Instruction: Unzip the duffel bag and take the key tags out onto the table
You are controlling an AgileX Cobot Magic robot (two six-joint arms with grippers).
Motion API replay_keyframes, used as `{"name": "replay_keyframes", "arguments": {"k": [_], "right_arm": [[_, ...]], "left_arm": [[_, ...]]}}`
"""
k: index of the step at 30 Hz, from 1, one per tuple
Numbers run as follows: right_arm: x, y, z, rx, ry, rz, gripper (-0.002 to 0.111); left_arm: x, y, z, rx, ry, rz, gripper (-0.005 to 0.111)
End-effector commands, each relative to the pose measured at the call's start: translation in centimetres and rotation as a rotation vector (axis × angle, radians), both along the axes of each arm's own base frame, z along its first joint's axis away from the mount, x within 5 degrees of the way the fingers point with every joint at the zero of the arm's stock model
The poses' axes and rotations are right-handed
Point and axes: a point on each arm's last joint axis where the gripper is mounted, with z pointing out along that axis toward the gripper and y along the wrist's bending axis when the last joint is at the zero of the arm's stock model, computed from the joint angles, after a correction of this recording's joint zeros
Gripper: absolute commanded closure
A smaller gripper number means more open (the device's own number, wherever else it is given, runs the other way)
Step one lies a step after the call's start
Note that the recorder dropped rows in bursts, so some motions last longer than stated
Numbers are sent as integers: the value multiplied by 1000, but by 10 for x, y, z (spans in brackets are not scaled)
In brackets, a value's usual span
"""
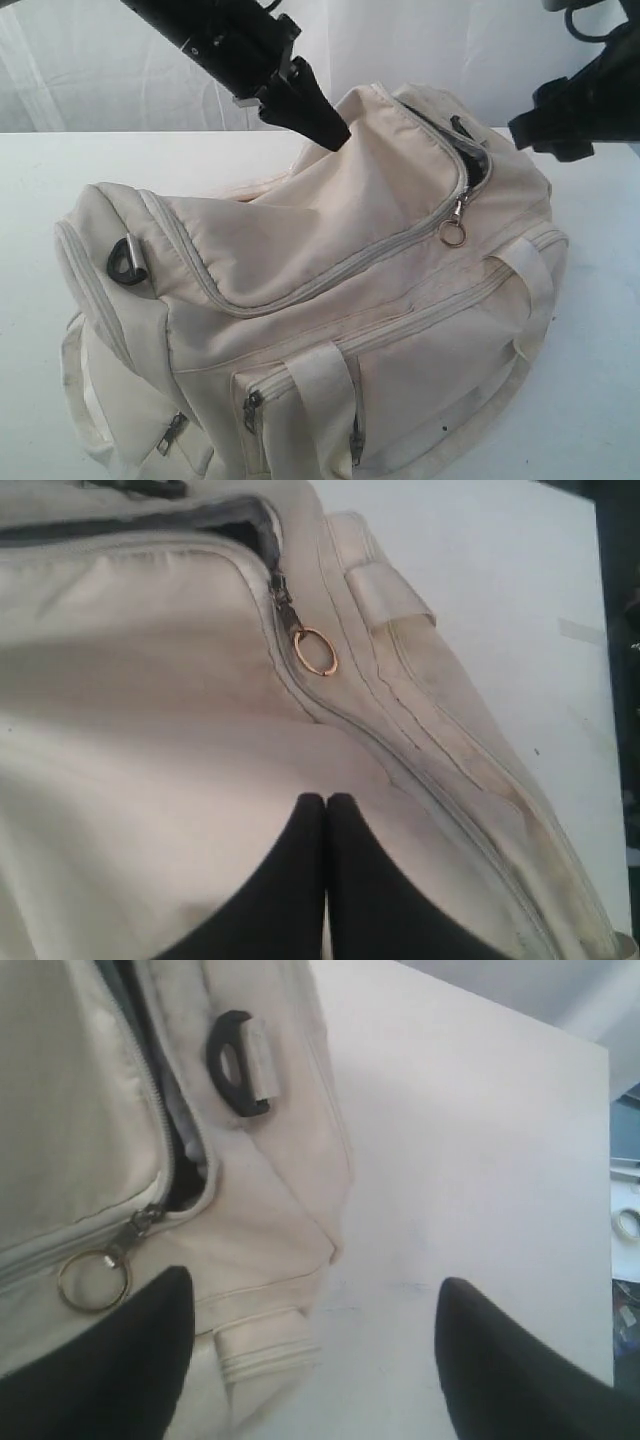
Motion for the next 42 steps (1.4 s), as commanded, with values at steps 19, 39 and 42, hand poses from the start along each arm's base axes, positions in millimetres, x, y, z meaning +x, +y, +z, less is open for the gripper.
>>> {"name": "replay_keyframes", "arguments": {"k": [19,39,42], "right_arm": [[80,8,-33,48,230,44,32],[93,13,-41,75,184,42,31],[93,13,-42,73,190,42,31]], "left_arm": [[-64,-100,-24,179,-135,41,41],[-41,-143,-83,101,-164,115,26],[-41,-141,-92,167,-172,87,47]]}}
